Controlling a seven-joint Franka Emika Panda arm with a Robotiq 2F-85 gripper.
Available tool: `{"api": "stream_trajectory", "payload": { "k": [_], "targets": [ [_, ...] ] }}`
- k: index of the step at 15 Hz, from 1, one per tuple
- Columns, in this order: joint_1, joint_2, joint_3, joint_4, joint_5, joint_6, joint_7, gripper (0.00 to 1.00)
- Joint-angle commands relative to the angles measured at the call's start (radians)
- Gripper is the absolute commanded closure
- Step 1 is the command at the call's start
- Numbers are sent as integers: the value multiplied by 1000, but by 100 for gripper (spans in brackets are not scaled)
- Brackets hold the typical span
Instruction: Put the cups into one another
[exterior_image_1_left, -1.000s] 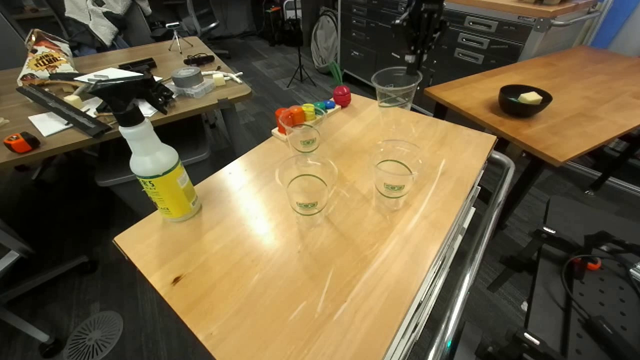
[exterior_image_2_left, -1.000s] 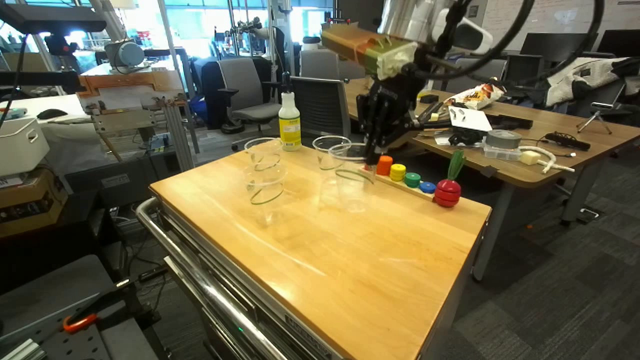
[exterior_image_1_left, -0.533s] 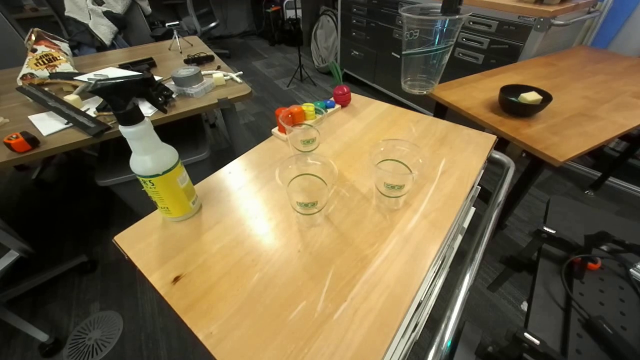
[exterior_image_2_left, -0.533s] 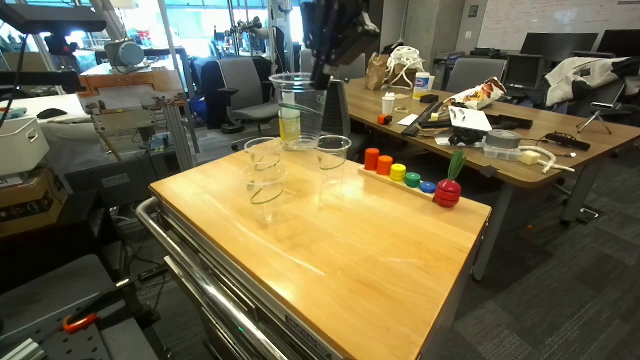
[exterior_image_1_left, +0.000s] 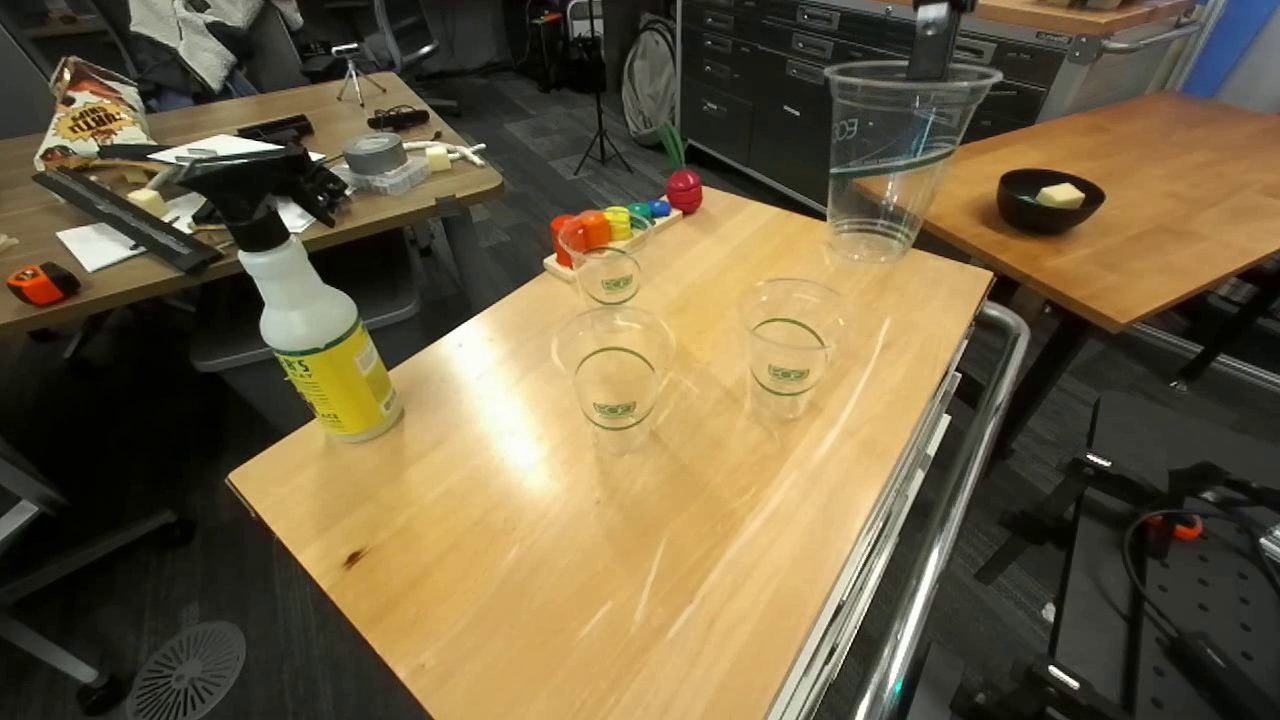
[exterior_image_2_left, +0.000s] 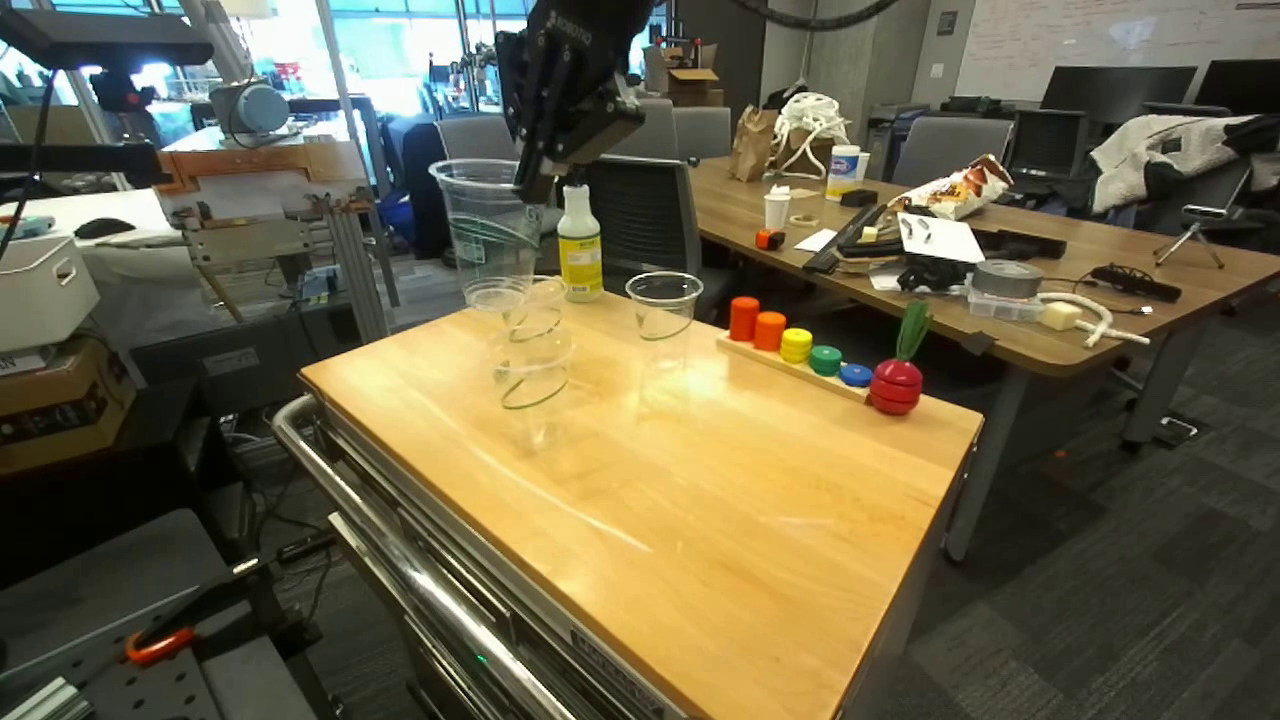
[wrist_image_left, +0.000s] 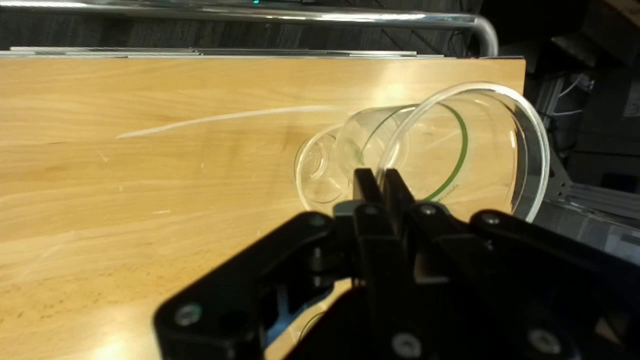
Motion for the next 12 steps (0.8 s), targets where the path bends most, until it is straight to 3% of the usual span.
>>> {"api": "stream_trajectory", "payload": {
  "k": [1, 12],
  "targets": [
    [20, 22, 5, -34, 52, 18, -45, 95],
    [54, 46, 55, -103, 42, 244, -82, 95]
  ]
}}
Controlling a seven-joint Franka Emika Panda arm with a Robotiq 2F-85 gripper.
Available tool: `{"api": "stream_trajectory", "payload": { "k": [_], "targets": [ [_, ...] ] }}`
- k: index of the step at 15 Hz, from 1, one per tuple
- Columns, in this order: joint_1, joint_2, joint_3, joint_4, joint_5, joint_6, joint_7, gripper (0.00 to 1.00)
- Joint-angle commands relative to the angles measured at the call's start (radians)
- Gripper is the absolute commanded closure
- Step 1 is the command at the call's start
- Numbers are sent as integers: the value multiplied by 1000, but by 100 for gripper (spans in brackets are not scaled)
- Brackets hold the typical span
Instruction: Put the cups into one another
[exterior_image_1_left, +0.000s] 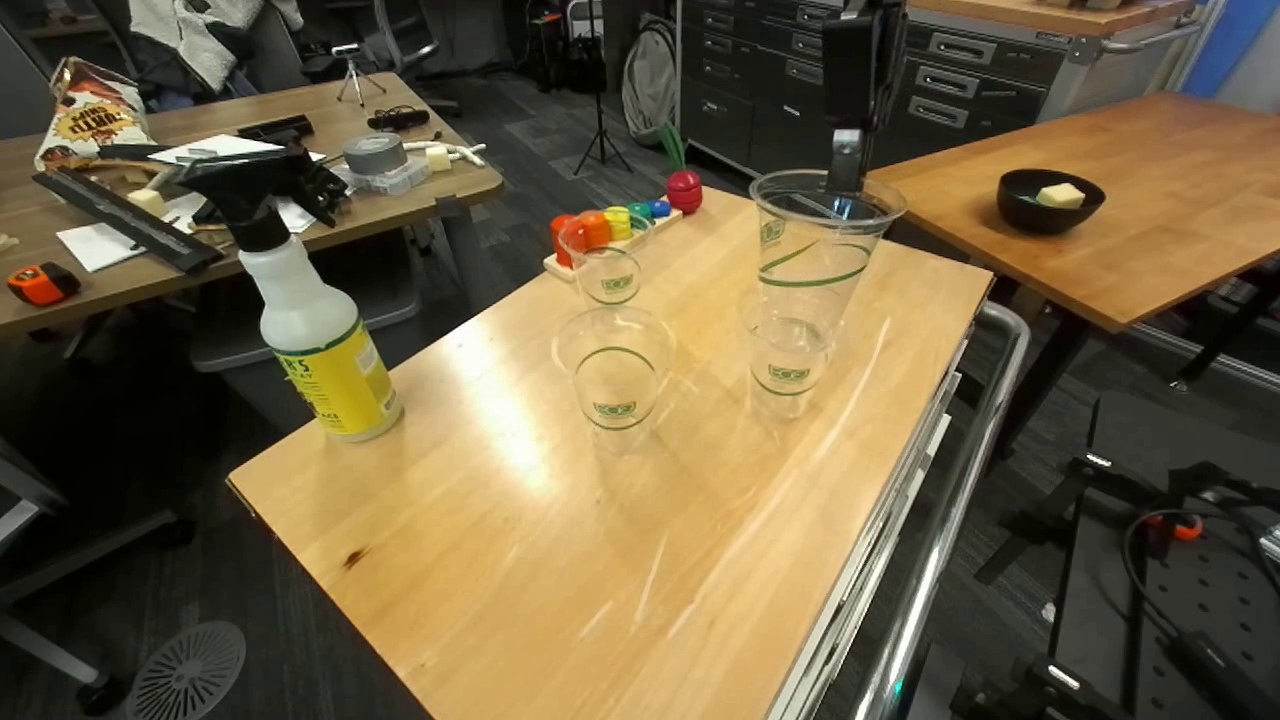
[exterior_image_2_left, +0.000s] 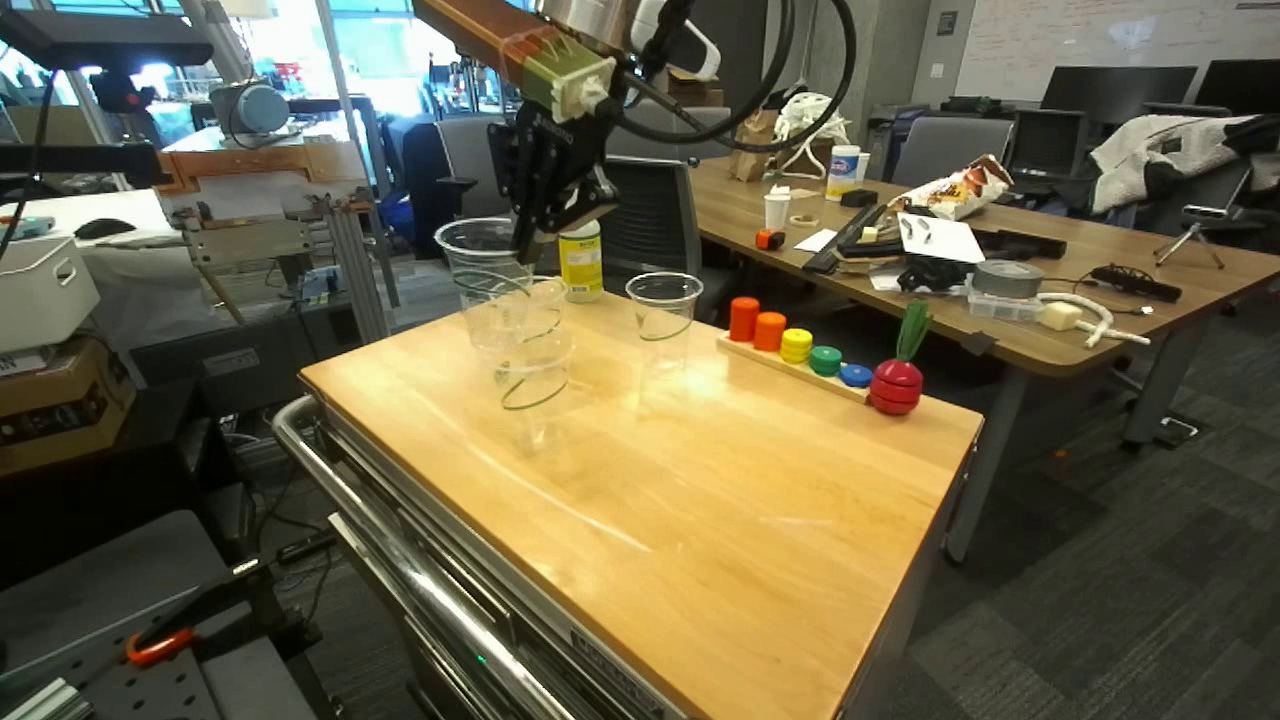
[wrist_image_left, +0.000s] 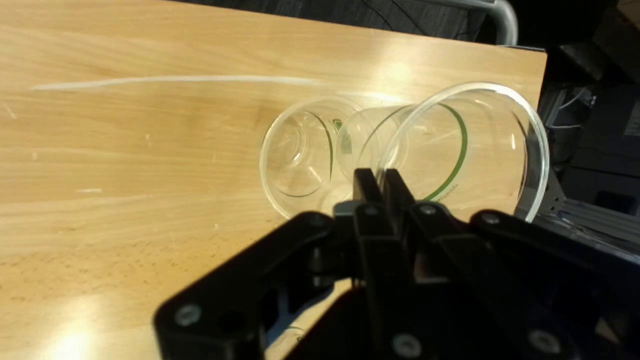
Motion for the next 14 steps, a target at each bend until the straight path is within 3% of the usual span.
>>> {"api": "stream_trajectory", "payload": {
  "k": [1, 8, 14],
  "targets": [
    [5, -22, 4, -21, -4, 52, -33, 95],
    [-4, -26, -12, -19, 12, 8, -92, 95],
    [-13, -12, -24, -26, -18, 87, -98, 95]
  ]
}}
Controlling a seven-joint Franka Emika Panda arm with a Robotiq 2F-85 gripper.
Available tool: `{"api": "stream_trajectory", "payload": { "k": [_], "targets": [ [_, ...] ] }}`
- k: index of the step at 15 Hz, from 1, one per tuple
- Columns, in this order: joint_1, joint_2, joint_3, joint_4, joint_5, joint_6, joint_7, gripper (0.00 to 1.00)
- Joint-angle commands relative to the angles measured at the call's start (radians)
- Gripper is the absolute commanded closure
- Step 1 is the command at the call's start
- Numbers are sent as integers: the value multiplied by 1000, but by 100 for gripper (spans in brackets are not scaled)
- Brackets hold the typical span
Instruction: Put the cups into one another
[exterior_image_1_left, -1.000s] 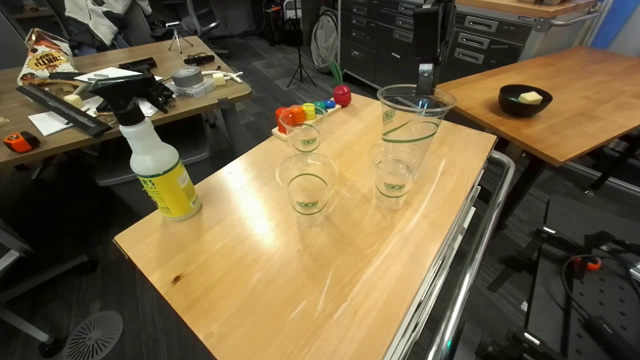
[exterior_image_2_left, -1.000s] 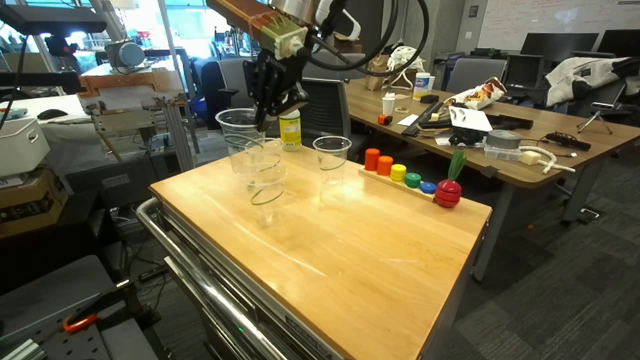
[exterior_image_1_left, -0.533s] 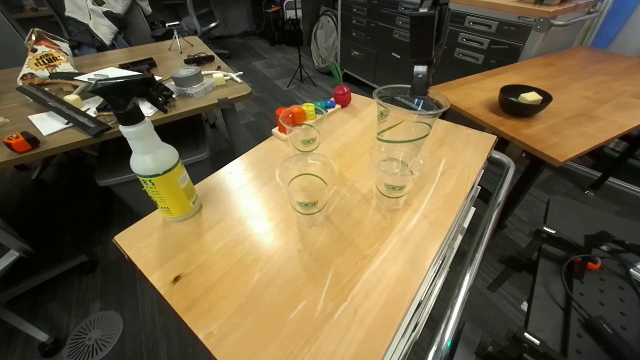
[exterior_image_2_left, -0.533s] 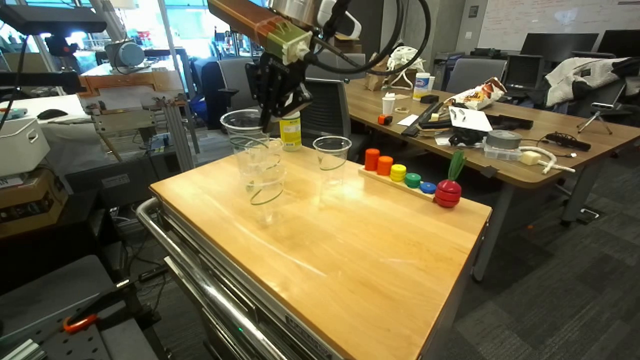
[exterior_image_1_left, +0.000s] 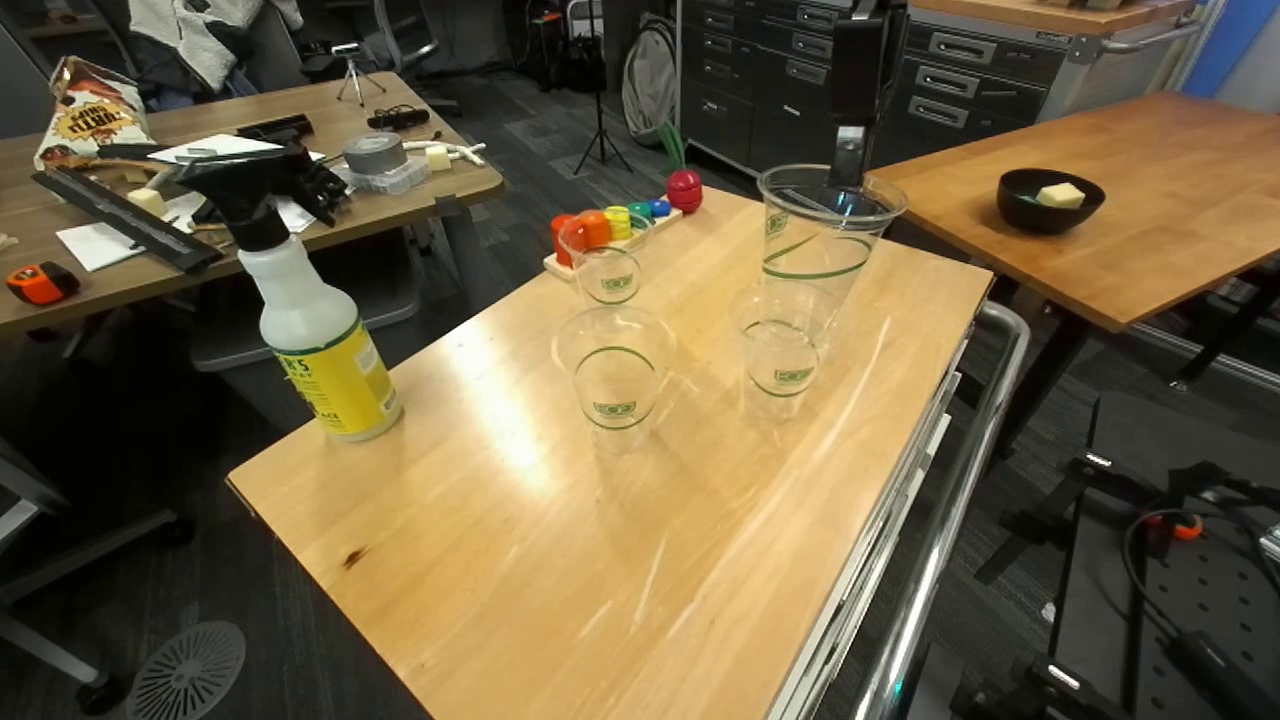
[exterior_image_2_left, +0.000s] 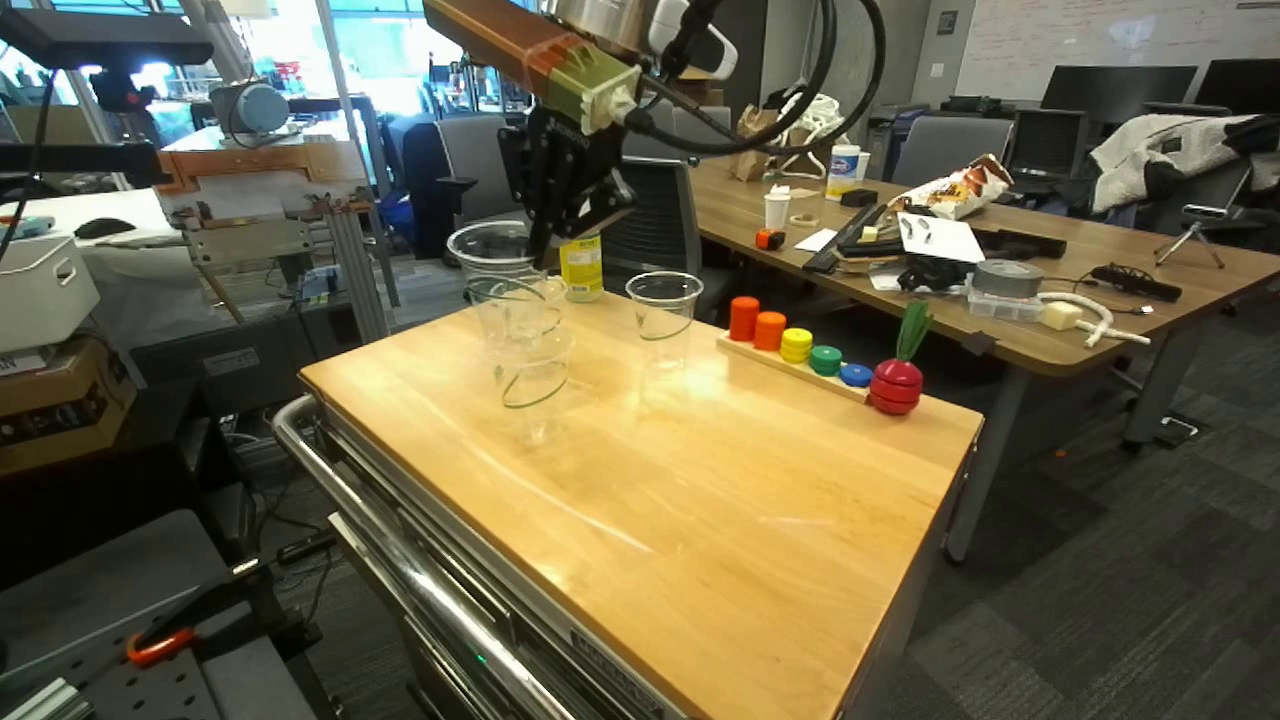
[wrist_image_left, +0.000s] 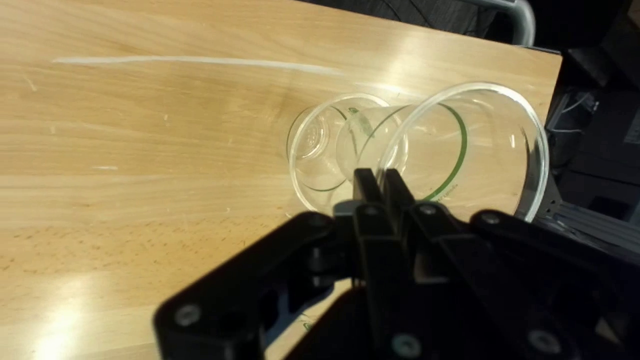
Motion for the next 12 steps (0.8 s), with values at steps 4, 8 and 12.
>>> {"api": "stream_trajectory", "payload": {
  "k": [4, 8, 12],
  "targets": [
    [-7, 49, -5, -24, -26, 116, -17, 95],
    [-7, 86, 6, -46, -38, 133, -25, 67],
    [-7, 78, 16, -55, -36, 127, -50, 40]
  ]
}}
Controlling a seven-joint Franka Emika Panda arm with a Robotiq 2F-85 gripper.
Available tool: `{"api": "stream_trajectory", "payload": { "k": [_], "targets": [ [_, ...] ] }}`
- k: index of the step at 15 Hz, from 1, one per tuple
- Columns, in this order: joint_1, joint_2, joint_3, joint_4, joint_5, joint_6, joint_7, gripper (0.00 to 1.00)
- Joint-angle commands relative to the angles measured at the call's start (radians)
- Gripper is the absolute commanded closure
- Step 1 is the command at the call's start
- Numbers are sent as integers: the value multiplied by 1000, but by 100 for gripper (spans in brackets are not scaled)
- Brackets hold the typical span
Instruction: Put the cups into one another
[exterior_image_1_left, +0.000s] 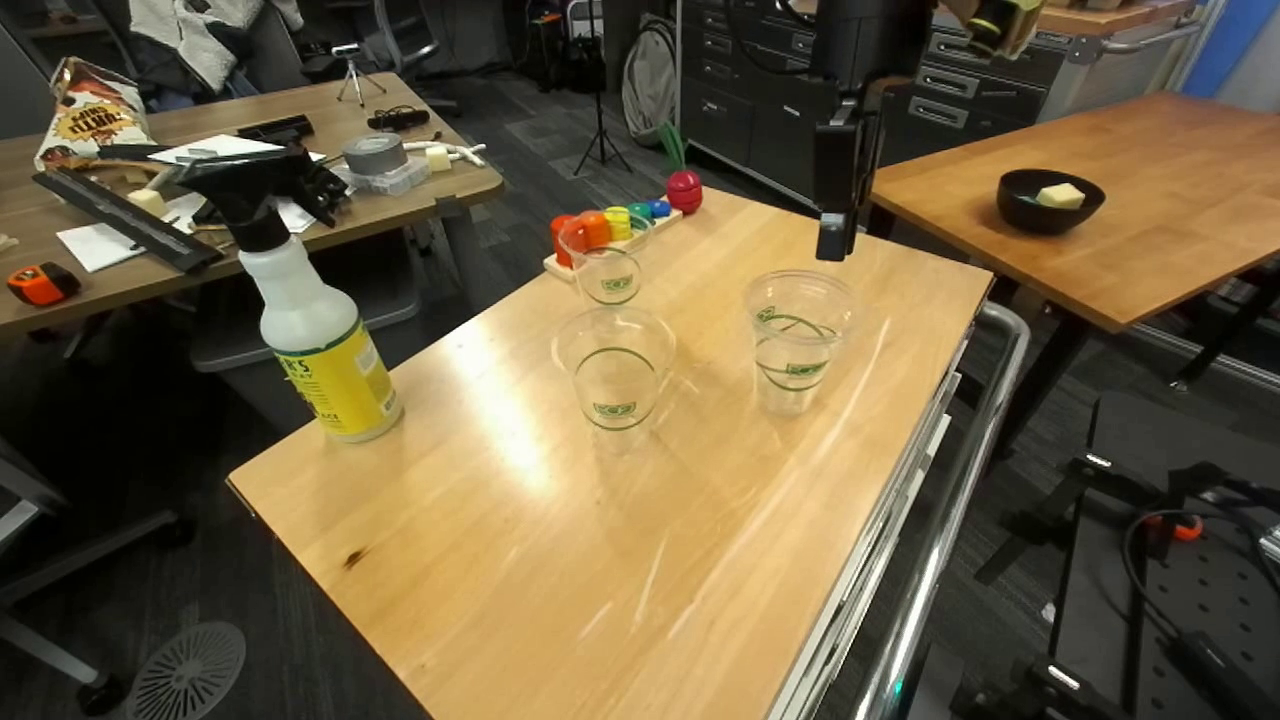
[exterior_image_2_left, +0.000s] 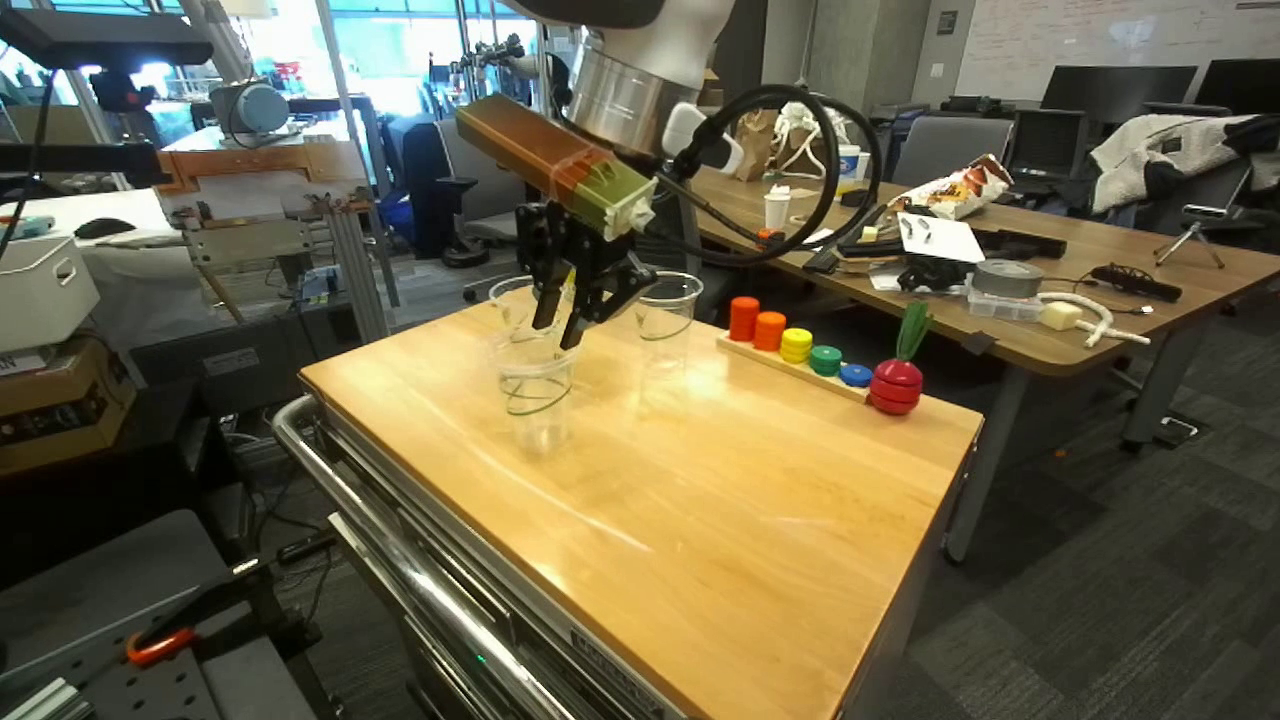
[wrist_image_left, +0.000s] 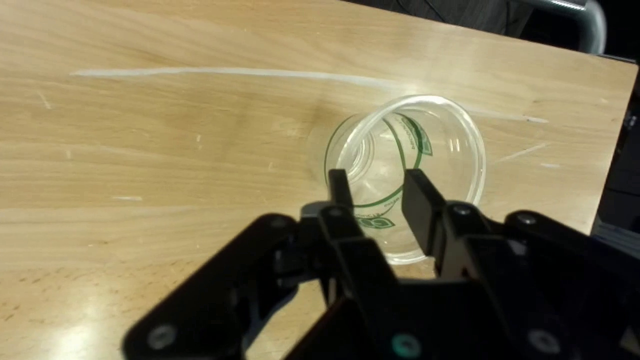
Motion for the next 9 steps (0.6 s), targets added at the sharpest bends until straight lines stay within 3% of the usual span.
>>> {"api": "stream_trajectory", "payload": {
  "k": [1, 5, 9],
  "targets": [
    [-3, -31, 14, -17, -10, 16, -29, 34],
    [1, -33, 20, -35, -49, 56, -24, 3],
    [9, -10, 31, -60, -114, 110, -6, 0]
  ]
}}
